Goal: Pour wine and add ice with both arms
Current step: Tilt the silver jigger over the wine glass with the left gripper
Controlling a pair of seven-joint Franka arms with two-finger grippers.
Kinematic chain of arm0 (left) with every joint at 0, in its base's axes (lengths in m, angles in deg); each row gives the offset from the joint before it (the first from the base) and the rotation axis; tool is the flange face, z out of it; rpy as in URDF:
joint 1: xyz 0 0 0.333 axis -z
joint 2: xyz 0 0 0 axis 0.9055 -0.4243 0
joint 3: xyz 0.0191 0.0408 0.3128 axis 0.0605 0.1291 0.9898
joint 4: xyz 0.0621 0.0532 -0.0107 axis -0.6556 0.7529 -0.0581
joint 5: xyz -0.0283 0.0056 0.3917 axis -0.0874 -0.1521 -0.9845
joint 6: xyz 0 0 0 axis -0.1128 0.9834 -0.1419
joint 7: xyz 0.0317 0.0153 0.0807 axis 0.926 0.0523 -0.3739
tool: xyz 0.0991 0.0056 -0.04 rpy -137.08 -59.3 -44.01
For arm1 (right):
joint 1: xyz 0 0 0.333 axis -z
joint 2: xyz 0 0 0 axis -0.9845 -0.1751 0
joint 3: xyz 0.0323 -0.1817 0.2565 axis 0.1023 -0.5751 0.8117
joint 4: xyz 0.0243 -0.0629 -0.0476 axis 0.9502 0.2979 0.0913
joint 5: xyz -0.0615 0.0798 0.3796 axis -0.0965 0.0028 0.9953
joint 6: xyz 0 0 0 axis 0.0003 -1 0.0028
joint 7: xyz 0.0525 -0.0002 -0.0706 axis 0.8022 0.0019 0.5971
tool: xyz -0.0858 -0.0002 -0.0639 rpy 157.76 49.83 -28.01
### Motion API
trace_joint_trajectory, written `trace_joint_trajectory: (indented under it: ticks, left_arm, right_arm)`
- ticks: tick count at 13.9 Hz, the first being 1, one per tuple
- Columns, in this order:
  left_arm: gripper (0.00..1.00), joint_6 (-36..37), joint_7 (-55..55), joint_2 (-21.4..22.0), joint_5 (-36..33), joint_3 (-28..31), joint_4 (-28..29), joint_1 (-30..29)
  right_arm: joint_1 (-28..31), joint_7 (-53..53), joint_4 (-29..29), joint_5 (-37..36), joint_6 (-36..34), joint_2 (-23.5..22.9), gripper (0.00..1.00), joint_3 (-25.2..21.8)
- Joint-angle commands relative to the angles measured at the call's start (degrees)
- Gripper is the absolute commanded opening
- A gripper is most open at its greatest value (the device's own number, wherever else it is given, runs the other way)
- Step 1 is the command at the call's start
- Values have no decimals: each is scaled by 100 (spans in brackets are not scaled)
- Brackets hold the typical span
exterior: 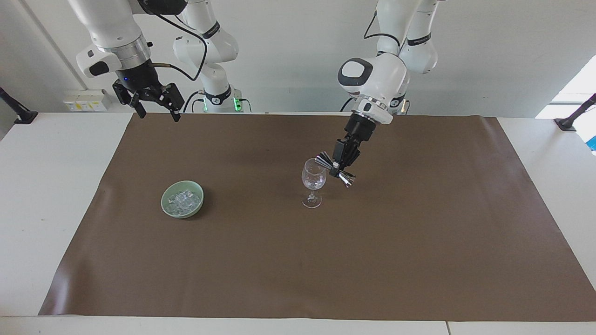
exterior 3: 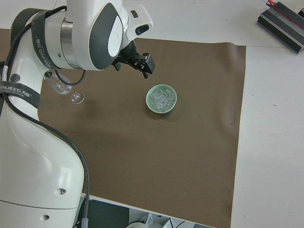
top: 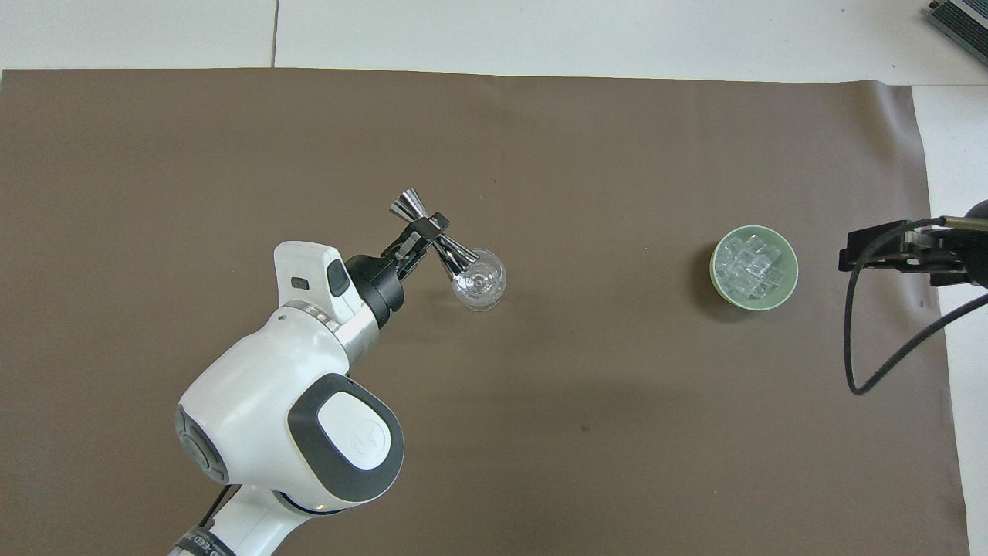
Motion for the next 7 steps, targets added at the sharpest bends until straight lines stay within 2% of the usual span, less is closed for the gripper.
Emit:
trace_joint_trajectory:
  ticks: [1, 7]
  left_arm:
    - [0, -135, 59, -8, -53, 90, -5, 141]
    - [0, -135, 77, -25, -62, 81, -92, 141]
  right_arm:
    - [26, 103, 131, 12, -14, 126, 100, 23]
    - [52, 129, 131, 3, -14, 126, 100, 14]
